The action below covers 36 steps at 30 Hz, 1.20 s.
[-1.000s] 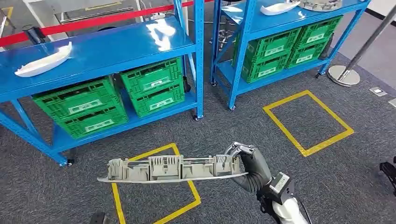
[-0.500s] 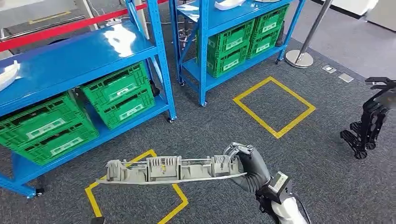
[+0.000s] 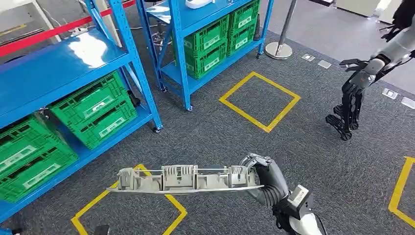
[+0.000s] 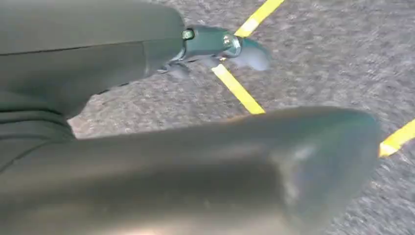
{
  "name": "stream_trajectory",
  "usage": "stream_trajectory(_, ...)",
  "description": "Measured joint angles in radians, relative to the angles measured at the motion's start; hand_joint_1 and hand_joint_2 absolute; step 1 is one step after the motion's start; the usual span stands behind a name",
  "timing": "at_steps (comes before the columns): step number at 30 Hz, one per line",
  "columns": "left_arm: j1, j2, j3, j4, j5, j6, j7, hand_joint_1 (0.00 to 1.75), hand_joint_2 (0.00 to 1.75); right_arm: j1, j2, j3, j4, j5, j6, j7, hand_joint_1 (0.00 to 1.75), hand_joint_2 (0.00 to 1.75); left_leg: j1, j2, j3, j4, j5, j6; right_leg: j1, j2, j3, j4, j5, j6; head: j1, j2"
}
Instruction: Take the parts from the cabinet and place them on the table.
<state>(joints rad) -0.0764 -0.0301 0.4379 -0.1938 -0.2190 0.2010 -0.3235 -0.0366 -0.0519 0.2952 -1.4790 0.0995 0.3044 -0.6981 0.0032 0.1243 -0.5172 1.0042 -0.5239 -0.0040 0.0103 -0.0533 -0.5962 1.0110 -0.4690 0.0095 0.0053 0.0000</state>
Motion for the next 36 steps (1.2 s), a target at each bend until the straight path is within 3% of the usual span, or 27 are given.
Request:
stream_trajectory(1,-0.001,0.000,0.000,-0.001,-0.001,0.000,-0.002,0.00,0.00,0.002,0.000,-0.003,-0.002,-0.002,0.003,0.000,1.75,1.75,-0.001,0.012,0.004,-0.002,-0.002,-0.006,-0.004,0.014,0.001,-0.007,0.004,-0.007,0.000,0.000)
stream_trajectory(2,-0.001,0.002,0.000,-0.003,-0.001,0.000,-0.003,0.00,0.00,0.007,0.000,-0.003,-0.005,-0.002,0.006,0.000,1.75,1.75,0.006,-0.009,0.002,0.006,-0.012,-0.012,-0.014,0.024,0.007,-0.016,0.011,-0.013,0.000,0.000)
stream_trajectory(3,-0.001,0.001,0.000,-0.003,-0.001,0.000,-0.005,0.00,0.00,0.006,0.000,-0.005,-0.008,-0.002,0.008,0.000,1.75,1.75,0.006,-0.063,-0.011,0.042,-0.041,-0.016,-0.017,0.034,0.008,-0.019,0.013,-0.018,-0.005,0.000)
stream_trajectory(4,0.001,0.000,0.000,-0.003,-0.001,-0.002,-0.005,0.00,0.00,0.004,0.002,-0.006,-0.008,-0.002,0.008,0.000,1.75,1.75,0.008,-0.099,-0.044,0.115,-0.082,-0.019,-0.017,0.044,0.006,-0.019,0.015,-0.021,-0.010,0.000)
stream_trajectory(5,0.005,0.001,0.000,-0.003,-0.001,-0.002,-0.005,0.00,0.00,0.005,0.003,-0.006,-0.008,-0.001,0.011,-0.001,1.75,1.75,0.009,-0.116,-0.084,0.203,-0.123,-0.021,-0.017,0.059,0.006,-0.018,0.015,-0.022,-0.014,0.000)
stream_trajectory(6,0.008,0.002,0.001,-0.002,-0.001,-0.002,-0.005,0.00,0.00,0.006,0.005,-0.006,-0.008,0.000,0.013,0.000,1.75,1.75,0.009,-0.121,-0.122,0.280,-0.151,-0.023,-0.017,0.074,0.005,-0.017,0.015,-0.022,-0.015,0.000)
stream_trajectory(7,0.012,0.002,0.003,-0.001,0.000,-0.002,-0.005,0.00,0.00,0.007,0.005,-0.006,-0.008,0.003,0.014,0.001,1.75,1.75,0.009,-0.123,-0.144,0.317,-0.151,-0.024,-0.017,0.089,0.005,-0.015,0.015,-0.022,-0.016,0.000)
stream_trajectory(8,0.013,0.002,0.005,-0.001,0.002,-0.002,-0.005,0.00,0.00,0.007,0.005,-0.007,-0.008,0.005,0.014,0.001,1.75,1.75,0.009,-0.123,-0.141,0.303,-0.128,-0.024,-0.017,0.102,0.005,-0.013,0.014,-0.022,-0.016,0.000)
stream_trajectory(10,0.012,0.003,0.006,-0.001,0.002,-0.002,-0.005,0.00,0.00,0.003,0.007,-0.008,-0.008,0.006,0.016,0.001,1.75,1.75,0.012,-0.133,-0.077,0.150,-0.031,-0.022,-0.019,0.132,0.005,-0.006,0.012,-0.017,-0.018,0.000)
stream_trajectory(11,0.012,0.003,0.006,-0.001,0.002,-0.002,-0.005,0.00,0.00,0.001,0.009,-0.008,-0.008,0.006,0.016,0.001,1.75,1.75,0.015,-0.160,-0.035,0.059,0.011,-0.022,-0.020,0.144,0.005,-0.002,0.011,-0.014,-0.018,0.000)
stream_trajectory(12,0.012,0.003,0.006,-0.001,0.003,-0.002,-0.005,0.00,0.00,-0.001,0.013,-0.008,-0.008,0.006,0.017,0.000,1.75,1.75,0.020,-0.215,-0.019,0.020,-0.003,-0.020,-0.017,0.155,0.000,0.002,0.011,-0.005,-0.021,0.000)
stream_trajectory(16,0.012,0.003,0.007,0.000,0.001,-0.002,-0.005,0.00,0.00,0.004,0.014,-0.013,-0.008,0.011,0.017,0.000,1.75,1.75,0.010,-0.171,-0.019,0.017,0.008,0.006,-0.021,0.193,-0.013,-0.004,0.023,0.023,-0.018,0.000)
stream_trajectory(17,0.009,0.000,0.007,0.000,-0.002,-0.002,-0.005,0.00,0.00,0.009,0.014,-0.017,-0.009,0.013,0.017,0.000,1.75,1.75,0.016,-0.157,-0.018,0.009,0.015,0.017,-0.022,0.174,-0.017,0.004,0.019,0.025,-0.018,0.000)
stream_trajectory(18,0.009,0.001,0.007,-0.001,-0.003,-0.002,-0.005,0.00,0.00,0.010,0.014,-0.019,-0.010,0.015,0.018,0.000,1.75,1.75,0.015,-0.147,-0.019,0.008,0.017,0.023,-0.015,0.109,-0.032,0.034,-0.004,0.028,-0.010,0.000)
stream_trajectory(19,0.010,0.001,0.007,-0.001,-0.003,-0.001,-0.005,0.00,0.00,0.008,0.014,-0.019,-0.011,0.016,0.019,0.001,1.75,1.75,0.013,-0.133,-0.020,0.008,0.016,0.026,-0.015,0.077,-0.065,0.101,-0.046,0.033,-0.002,0.000)
stream_trajectory(21,0.016,0.002,0.007,0.000,-0.003,-0.001,-0.005,0.00,0.00,0.011,0.014,-0.019,-0.012,0.015,0.021,-0.001,1.75,1.75,0.009,-0.102,-0.021,0.009,0.014,0.030,-0.018,0.063,-0.145,0.270,-0.121,0.038,0.000,0.000)
stream_trajectory(22,0.017,0.002,0.007,0.000,-0.003,-0.002,-0.005,0.00,0.00,0.012,0.014,-0.019,-0.012,0.015,0.023,0.000,1.75,1.75,0.008,-0.087,-0.022,0.009,0.013,0.030,-0.019,0.062,-0.170,0.322,-0.134,0.039,0.000,0.000)
stream_trajectory(23,0.017,0.002,0.007,0.000,-0.003,-0.001,-0.005,0.00,0.00,0.015,0.014,-0.019,-0.012,0.015,0.023,0.001,1.75,1.75,0.007,-0.073,-0.021,0.009,0.013,0.030,-0.019,0.061,-0.170,0.322,-0.122,0.039,0.001,0.000)
stream_trajectory(24,0.016,0.002,0.007,0.000,-0.003,-0.001,-0.005,0.00,0.00,0.015,0.014,-0.021,-0.011,0.015,0.026,0.001,1.75,1.75,0.007,-0.060,-0.021,0.010,0.011,0.029,-0.018,0.058,-0.143,0.272,-0.089,0.038,0.002,0.000)
stream_trajectory(25,0.015,0.002,0.007,0.000,-0.003,-0.001,-0.006,0.00,0.00,0.014,0.014,-0.022,-0.011,0.015,0.027,0.001,1.75,1.75,0.007,-0.047,-0.019,0.010,0.009,0.027,-0.018,0.051,-0.093,0.182,-0.046,0.034,0.003,0.000)
stream_trajectory(26,0.014,0.001,0.007,0.000,-0.002,-0.001,-0.007,0.00,0.00,0.013,0.015,-0.022,-0.012,0.015,0.030,0.000,1.75,1.75,0.007,-0.034,-0.015,0.011,0.006,0.025,-0.017,0.028,-0.032,0.076,-0.007,0.030,0.003,0.000)
stream_trajectory(27,0.014,0.001,0.008,0.000,-0.002,-0.001,-0.008,0.00,0.00,0.008,0.016,-0.022,-0.011,0.015,0.032,0.000,1.75,1.75,0.005,-0.025,-0.012,0.011,0.003,0.020,-0.011,-0.024,0.004,0.004,-0.005,0.022,0.004,0.000)
stream_trajectory(31,0.009,0.002,0.014,0.000,-0.002,0.000,-0.010,0.00,0.00,-0.001,0.019,-0.023,-0.011,0.013,0.041,0.000,1.75,1.75,0.001,0.012,-0.004,0.005,0.000,-0.004,-0.001,0.019,-0.005,0.004,0.003,0.002,0.001,0.000)
stream_trajectory(32,0.007,0.002,0.014,-0.002,-0.002,0.000,-0.010,0.00,0.00,-0.002,0.019,-0.023,-0.011,0.013,0.042,0.000,1.75,1.75,0.001,0.020,-0.004,0.004,-0.005,-0.011,-0.009,0.033,0.001,-0.007,0.010,-0.007,0.001,0.000)
stream_trajectory(34,0.006,0.001,0.014,-0.003,-0.002,0.000,-0.013,0.00,0.00,-0.007,0.022,-0.023,-0.011,0.014,0.043,0.000,1.75,1.75,0.008,-0.080,-0.032,0.079,-0.058,-0.019,-0.015,0.047,0.001,-0.012,0.015,-0.015,-0.005,0.000)
stream_trajectory(35,0.008,0.002,0.014,-0.003,-0.002,0.000,-0.013,0.00,0.00,-0.013,0.026,-0.023,-0.010,0.014,0.043,0.000,1.75,1.75,0.009,-0.108,-0.073,0.167,-0.102,-0.020,-0.016,0.061,0.000,-0.012,0.015,-0.017,-0.010,0.000)
stream_trajectory(36,0.011,0.003,0.014,-0.003,-0.002,0.000,-0.012,0.00,0.00,-0.016,0.027,-0.023,-0.009,0.014,0.043,0.000,1.75,1.75,0.009,-0.119,-0.112,0.249,-0.136,-0.022,-0.015,0.074,0.000,-0.011,0.015,-0.018,-0.012,0.000)
